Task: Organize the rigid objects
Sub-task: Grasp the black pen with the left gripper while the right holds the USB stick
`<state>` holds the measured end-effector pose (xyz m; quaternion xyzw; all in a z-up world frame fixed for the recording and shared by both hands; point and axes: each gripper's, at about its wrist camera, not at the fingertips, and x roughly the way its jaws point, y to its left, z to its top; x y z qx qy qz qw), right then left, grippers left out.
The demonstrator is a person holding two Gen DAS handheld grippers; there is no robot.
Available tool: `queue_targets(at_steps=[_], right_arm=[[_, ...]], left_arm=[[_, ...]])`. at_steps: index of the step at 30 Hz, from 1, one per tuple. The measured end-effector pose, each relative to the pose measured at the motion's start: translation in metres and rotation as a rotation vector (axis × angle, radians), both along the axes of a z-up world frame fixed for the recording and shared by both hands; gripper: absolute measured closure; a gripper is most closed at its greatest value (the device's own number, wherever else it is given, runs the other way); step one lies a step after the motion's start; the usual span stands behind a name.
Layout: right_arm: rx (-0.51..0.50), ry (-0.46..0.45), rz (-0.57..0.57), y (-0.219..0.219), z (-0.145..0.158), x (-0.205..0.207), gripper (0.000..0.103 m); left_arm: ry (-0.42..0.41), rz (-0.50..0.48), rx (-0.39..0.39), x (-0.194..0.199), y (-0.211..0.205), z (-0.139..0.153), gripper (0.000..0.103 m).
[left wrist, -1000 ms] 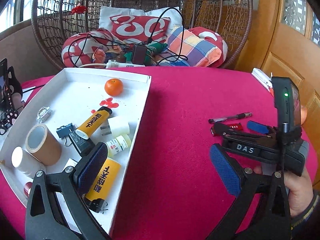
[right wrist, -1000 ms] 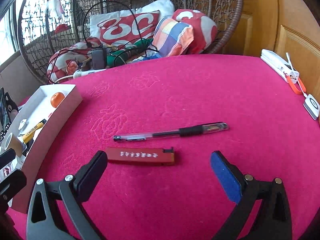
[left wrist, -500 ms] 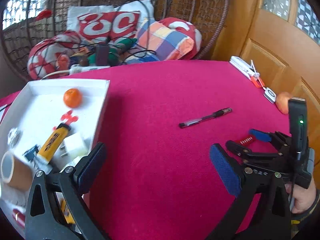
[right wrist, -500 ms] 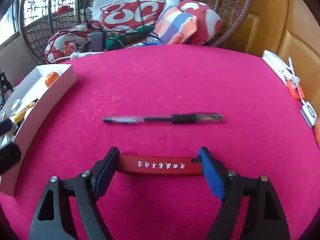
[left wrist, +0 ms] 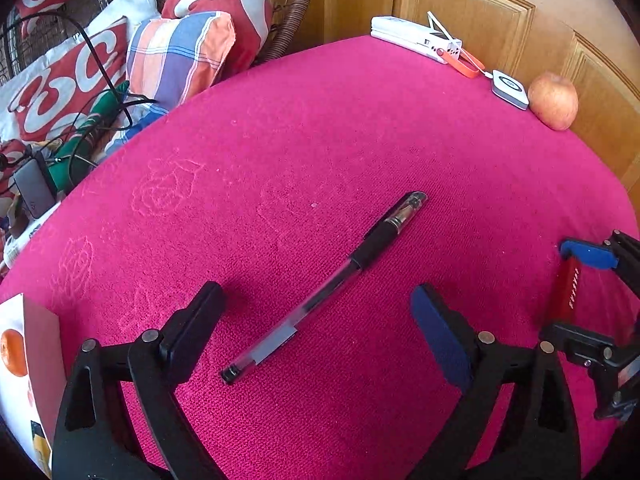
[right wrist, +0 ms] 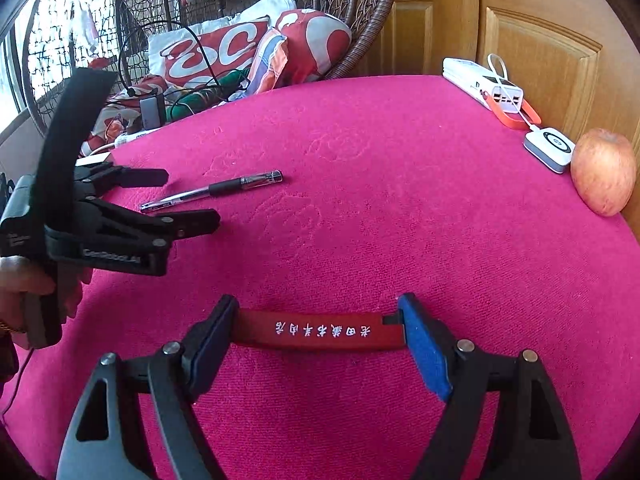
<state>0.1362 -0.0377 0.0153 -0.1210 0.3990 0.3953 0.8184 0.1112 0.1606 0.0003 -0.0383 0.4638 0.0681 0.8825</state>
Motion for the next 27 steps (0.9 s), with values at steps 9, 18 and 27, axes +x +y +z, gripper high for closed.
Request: queue_targets(at_steps=[9,18,27], right_arm=[[0.059,0.038,0.007,-0.005,0.002,-0.001,0.022],[0.128,0.049,-0.013,-0.013,0.012,-0.008,0.022],[0.17,0.066,-0.03,-0.017,0.017,-0.012,0.022]], left_arm=[[-0.011,0.01,0.061,-0.032,-0.012,0.008,0.095],[-0.133,0.099,-0.062,-0.082,-0.017,0.006,0.095],[-0.256,0.122,-0.173,-0.126,-0.022,0.033,0.095]])
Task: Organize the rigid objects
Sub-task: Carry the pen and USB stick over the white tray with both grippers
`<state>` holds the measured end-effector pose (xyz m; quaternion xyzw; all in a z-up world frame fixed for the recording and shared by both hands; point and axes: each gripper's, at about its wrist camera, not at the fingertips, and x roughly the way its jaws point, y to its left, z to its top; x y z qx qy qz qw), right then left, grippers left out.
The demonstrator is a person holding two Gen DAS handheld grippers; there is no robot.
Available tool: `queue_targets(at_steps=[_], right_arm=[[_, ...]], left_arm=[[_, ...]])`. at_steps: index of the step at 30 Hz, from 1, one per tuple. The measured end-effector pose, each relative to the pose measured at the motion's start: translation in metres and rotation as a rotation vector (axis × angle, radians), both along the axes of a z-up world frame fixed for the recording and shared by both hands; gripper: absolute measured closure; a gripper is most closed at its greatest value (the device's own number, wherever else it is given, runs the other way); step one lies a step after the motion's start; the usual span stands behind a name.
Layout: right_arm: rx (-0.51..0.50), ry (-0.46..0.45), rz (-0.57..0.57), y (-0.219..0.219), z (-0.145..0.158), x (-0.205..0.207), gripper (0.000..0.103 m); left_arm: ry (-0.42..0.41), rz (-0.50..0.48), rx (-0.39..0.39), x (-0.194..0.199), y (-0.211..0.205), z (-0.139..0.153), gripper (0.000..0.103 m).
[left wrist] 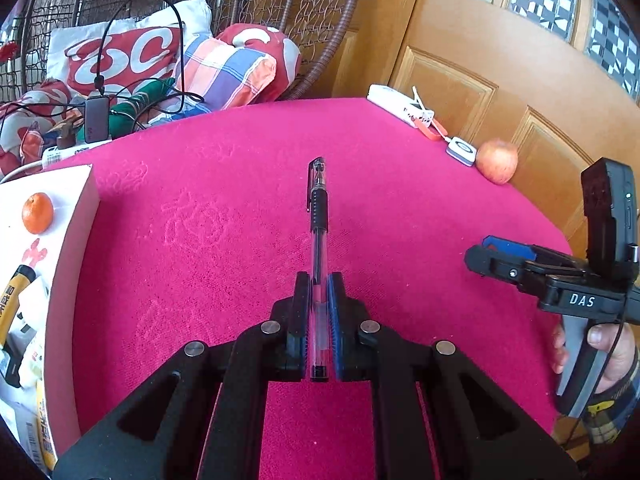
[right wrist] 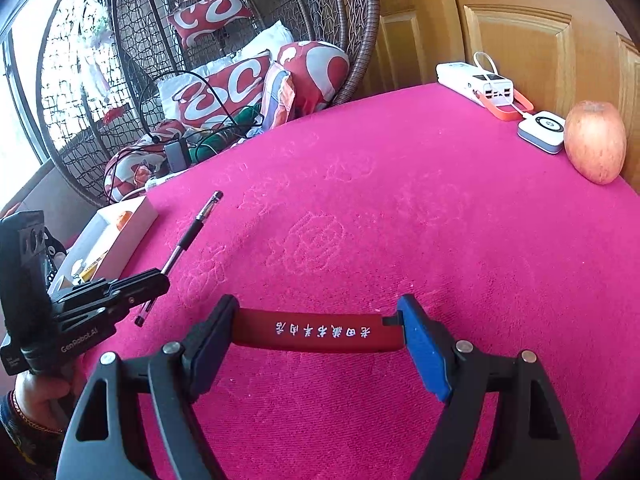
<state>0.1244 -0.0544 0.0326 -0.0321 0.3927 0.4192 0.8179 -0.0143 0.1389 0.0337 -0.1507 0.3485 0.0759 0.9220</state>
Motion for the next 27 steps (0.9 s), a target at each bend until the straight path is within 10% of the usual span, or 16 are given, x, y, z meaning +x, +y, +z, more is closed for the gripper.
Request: queue_targets(at_steps=[27], right_arm=[[0.071,-0.053,0.062,0.011,0.038,-0.033,0.022]], left_arm=[[-0.155,0.098,-0.054,-0.063,0.016,0.043,0.095]])
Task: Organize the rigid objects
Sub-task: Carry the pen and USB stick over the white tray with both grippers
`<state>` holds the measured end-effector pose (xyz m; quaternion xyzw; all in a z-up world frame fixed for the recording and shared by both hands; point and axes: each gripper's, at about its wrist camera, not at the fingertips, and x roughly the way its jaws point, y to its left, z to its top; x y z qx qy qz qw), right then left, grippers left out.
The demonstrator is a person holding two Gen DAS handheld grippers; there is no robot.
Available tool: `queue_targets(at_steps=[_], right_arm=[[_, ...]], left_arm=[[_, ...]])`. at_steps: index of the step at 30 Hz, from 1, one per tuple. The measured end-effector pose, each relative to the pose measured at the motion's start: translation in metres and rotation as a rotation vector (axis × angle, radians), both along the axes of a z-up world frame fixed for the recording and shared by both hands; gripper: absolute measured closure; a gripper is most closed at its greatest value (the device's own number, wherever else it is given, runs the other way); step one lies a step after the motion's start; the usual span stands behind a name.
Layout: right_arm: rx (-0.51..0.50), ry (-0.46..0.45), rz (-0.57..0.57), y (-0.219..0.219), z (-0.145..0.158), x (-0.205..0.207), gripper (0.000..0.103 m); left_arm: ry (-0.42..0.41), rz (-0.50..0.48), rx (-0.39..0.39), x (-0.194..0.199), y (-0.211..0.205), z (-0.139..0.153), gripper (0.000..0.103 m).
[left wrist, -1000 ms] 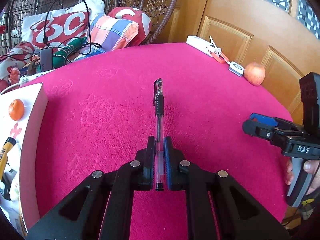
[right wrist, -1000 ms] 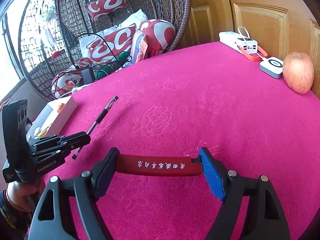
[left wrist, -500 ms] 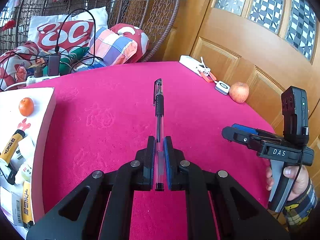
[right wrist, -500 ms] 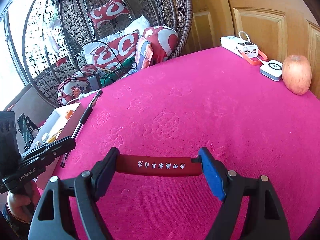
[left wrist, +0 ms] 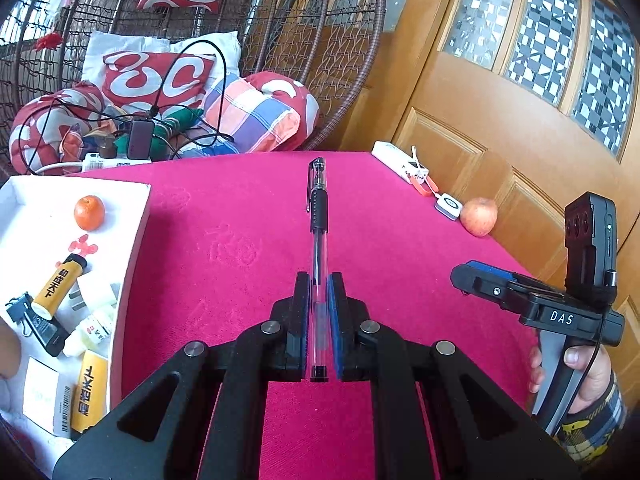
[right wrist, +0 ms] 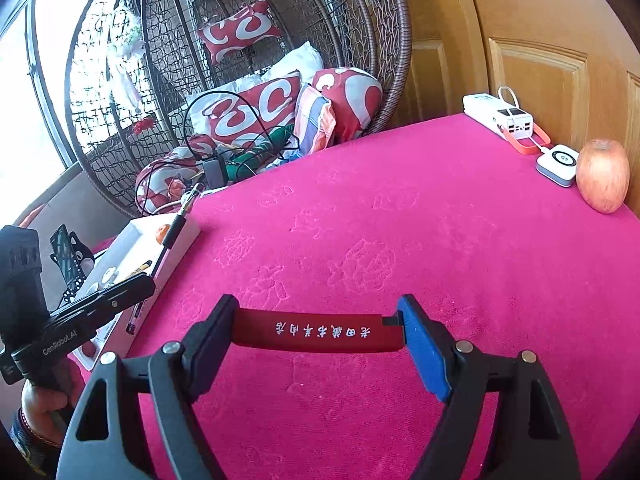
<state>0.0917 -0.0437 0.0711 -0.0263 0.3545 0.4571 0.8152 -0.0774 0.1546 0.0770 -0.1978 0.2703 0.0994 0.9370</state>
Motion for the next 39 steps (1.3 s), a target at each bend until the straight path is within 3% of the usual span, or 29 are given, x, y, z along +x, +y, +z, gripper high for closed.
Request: queue_targets(at_steps=[11,23,31,39], right_arm=[[0.021,-0.084,0.119,0.05,0.034,-0.038,0.022],[0.003,-0.152,0.306,0.145,0.049,-0.103,0.022],[-0.013,-0.097,0.386,0.215,0.036,-0.133,0.022],[-0.048,-0.102,0.402,0.268,0.011,-0.151,0.022]], left_arm=[[-0.062,0.136,-0.03,-0.053,0.04,0.019,0.095],[-0.069,0.351,0.0,-0.123,0.094,0.023,0.095],[-0.066,0.473,-0.013,-0.162,0.126,0.007,0.095],[-0.052,0.493,-0.039,-0.173,0.143,-0.008,0.095]])
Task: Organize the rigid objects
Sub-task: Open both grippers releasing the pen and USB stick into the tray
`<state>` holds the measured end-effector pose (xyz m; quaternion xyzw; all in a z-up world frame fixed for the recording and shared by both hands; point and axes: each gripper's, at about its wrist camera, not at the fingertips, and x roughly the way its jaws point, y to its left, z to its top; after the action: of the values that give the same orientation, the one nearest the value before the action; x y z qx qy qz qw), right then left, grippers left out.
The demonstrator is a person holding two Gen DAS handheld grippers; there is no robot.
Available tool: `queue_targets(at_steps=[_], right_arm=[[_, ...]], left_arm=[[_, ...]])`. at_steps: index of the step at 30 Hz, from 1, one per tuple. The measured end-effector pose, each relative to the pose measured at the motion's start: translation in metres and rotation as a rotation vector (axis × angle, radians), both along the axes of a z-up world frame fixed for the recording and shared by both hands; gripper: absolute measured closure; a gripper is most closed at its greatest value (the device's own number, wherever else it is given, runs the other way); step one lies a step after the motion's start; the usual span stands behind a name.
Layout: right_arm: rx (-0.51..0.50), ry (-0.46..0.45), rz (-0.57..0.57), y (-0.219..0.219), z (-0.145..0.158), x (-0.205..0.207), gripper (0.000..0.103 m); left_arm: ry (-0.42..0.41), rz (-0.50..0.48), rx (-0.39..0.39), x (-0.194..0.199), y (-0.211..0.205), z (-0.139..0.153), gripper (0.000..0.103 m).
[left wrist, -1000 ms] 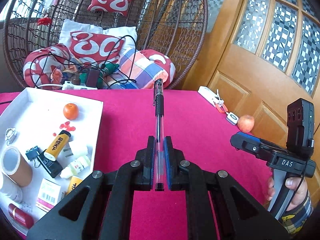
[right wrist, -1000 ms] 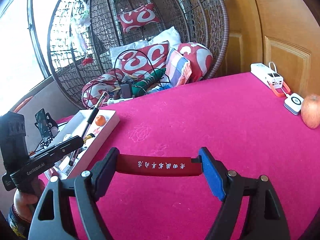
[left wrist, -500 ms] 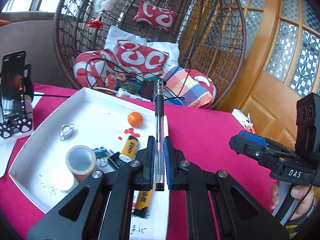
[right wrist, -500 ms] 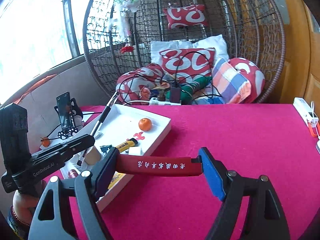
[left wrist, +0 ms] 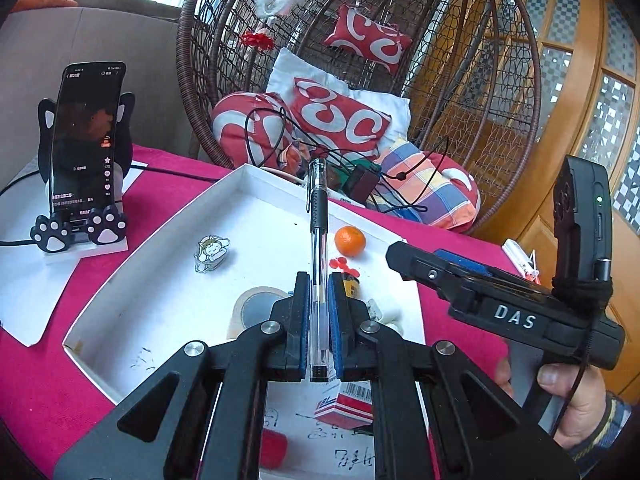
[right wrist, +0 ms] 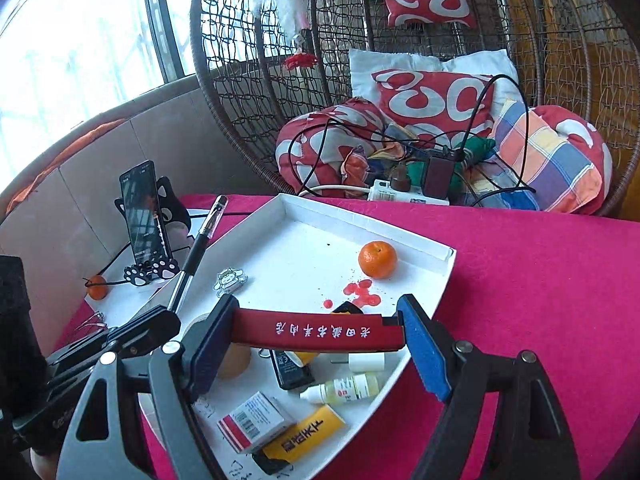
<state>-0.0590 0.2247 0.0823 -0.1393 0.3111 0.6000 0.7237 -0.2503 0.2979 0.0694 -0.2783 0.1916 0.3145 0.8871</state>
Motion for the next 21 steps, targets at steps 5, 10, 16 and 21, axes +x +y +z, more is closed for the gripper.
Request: queue_targets(at_steps=[5,10,16,21], right_arm=[[-0.019,-0.018,-0.003,0.016,-0.015,-0.003,0.022],[-0.019,-0.029,-0.014,0.021,-0.025,-0.005,0.021],[0.056,-0.103,-0.05,0.003,-0.013,-0.01,0.0],[0.106,-0.097,-0.118,-0.024,-0.002,0.002,0.0]], left_arm=[[0.012,0.001,0.012,0.002,0.002,-0.002,0.095],[0.034,0.036,0.025,0.004,0.002,-0.002,0.095],[0.05,0.133,0.079,-0.001,-0.005,0.008,0.012],[0.061,0.173,0.087,-0.003,-0.007,0.009,0.0]])
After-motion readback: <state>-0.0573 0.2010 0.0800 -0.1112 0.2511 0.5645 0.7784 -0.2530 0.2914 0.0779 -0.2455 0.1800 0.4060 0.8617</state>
